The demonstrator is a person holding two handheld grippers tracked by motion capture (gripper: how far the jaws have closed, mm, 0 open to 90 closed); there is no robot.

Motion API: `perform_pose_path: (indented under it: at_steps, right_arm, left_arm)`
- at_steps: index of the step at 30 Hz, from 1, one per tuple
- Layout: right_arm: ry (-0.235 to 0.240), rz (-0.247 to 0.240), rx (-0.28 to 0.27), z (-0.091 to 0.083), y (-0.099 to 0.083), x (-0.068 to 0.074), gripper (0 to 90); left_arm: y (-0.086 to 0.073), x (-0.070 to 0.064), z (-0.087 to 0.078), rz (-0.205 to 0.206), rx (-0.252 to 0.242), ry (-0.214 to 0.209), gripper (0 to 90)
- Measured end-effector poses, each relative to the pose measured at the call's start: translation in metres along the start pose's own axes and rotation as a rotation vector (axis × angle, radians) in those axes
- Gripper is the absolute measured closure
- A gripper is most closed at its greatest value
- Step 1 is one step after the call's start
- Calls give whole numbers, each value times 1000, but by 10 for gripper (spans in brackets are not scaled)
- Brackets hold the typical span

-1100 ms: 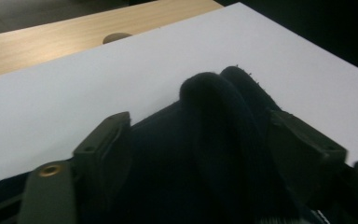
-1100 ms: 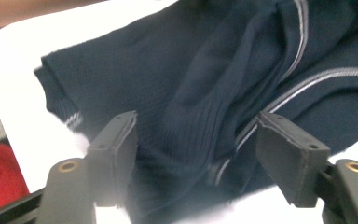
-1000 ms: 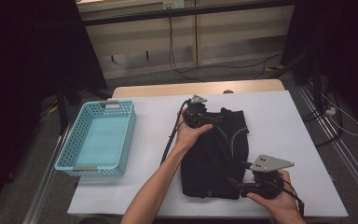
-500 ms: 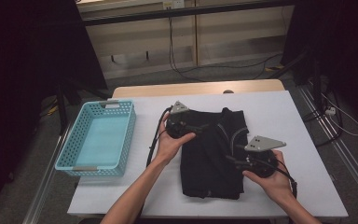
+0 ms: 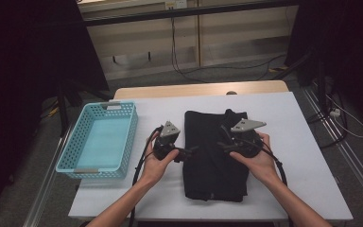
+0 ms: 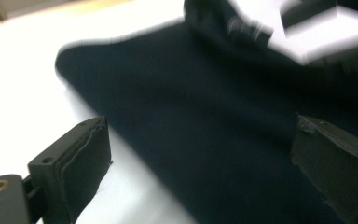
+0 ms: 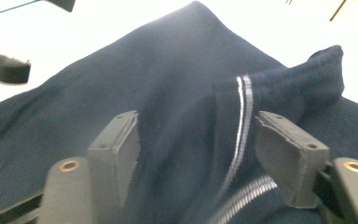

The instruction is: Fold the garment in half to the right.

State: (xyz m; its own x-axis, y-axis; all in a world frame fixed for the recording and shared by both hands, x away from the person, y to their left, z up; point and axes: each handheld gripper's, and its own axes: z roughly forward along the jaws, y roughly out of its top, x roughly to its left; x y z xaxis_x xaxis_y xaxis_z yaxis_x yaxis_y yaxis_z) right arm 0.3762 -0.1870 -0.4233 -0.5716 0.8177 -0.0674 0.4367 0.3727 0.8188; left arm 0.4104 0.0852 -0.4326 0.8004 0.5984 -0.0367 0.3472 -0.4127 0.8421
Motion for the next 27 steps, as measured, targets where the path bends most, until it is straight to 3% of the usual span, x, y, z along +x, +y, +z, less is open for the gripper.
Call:
perform_pose_path:
  at_steps: [3,5,10,14,15,17,18,20,21,22,27]
  right_arm:
    - [-22,-2,16,13,9,0,264]
    - [-36,-9,28,24,13,1,244]
    - [-118,-60,57,42,10,6,275]
    - [-164,-47,72,41,4,0,579]
    - [-163,-39,75,39,3,-3,654]
    - [-160,-21,74,34,0,-7,776]
    - [-161,-14,64,31,-1,-9,793]
    - [-173,-1,52,23,-2,-13,807]
    - [-179,6,45,19,-3,-16,811]
    - [-187,7,43,16,-4,-19,813]
    - [-215,28,67,3,-19,-40,816]
  left_arm:
    - [-13,0,-5,17,26,11,78]
    - [-20,-2,-8,-1,29,-6,76]
    - [-31,-13,-22,24,26,-18,73]
    - [-39,-23,-27,87,51,3,64]
    - [-41,-24,-27,65,43,-11,64]
    - [-40,-24,-27,67,58,-20,64]
    - [-41,-26,-25,51,67,-34,65]
    - [-42,-31,-24,60,98,-48,68]
    - [-44,-36,-24,64,89,-17,69]
    - [-44,-37,-23,74,99,-47,70]
    - [-44,-38,-22,71,100,-49,74]
